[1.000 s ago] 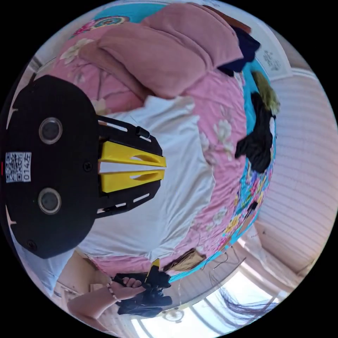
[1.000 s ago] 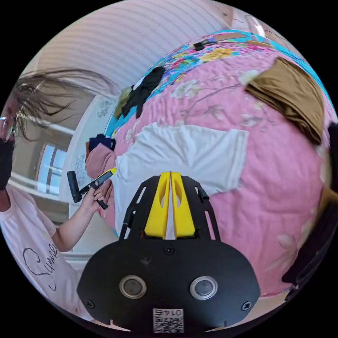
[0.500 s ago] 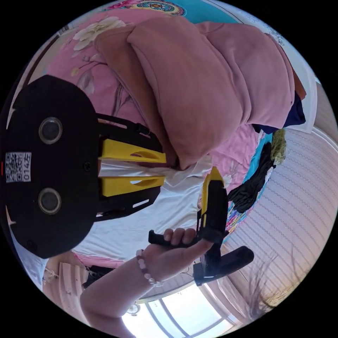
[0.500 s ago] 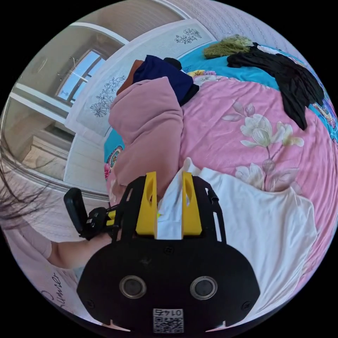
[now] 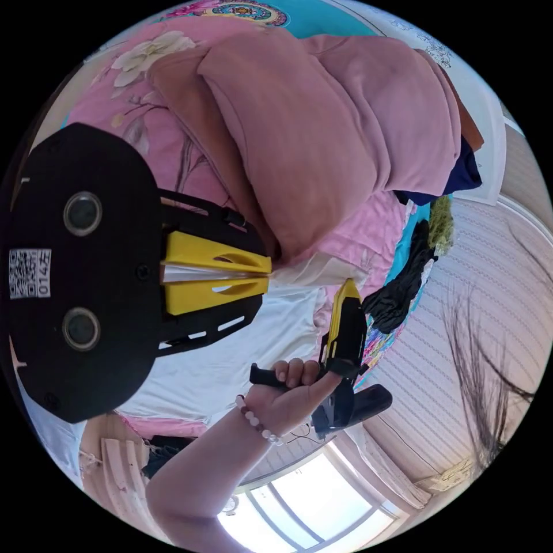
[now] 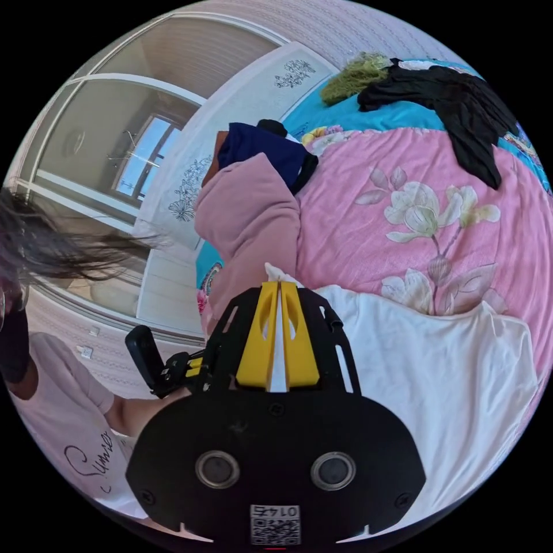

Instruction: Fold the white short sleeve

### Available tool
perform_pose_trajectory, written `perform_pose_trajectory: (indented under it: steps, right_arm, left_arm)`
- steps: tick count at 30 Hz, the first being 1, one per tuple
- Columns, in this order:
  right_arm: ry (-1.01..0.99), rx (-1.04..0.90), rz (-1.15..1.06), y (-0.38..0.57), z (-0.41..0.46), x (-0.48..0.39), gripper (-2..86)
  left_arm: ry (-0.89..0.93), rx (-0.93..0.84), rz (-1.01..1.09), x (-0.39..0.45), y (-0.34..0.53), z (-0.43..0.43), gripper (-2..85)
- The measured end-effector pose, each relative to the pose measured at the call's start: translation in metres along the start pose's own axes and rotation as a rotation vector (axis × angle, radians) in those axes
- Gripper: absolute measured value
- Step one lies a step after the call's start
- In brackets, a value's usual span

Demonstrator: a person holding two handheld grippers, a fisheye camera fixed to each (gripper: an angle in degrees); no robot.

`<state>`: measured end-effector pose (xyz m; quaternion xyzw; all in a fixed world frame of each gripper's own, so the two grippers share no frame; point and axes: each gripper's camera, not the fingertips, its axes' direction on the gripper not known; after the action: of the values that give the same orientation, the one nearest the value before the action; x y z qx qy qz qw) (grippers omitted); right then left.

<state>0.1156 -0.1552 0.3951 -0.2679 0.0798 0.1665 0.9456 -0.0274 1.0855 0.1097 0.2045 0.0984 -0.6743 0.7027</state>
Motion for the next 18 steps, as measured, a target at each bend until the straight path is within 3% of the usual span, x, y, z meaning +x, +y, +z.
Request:
perform_pose_trajectory:
  steps: [9, 18]
  right_arm:
    - [0.004, -0.166, -0.084, -0.008, 0.048, -0.009, 1.5]
    - [0.018, 0.022, -0.057, 0.091, -0.031, -0.002, 2.4]
  left_arm:
    - [-0.050, 0.010, -0.161, -0.025, 0.031, -0.007, 0.3]
    - [-0.132, 0.019, -0.181, -0.004, 0.057, -0.020, -1.0]
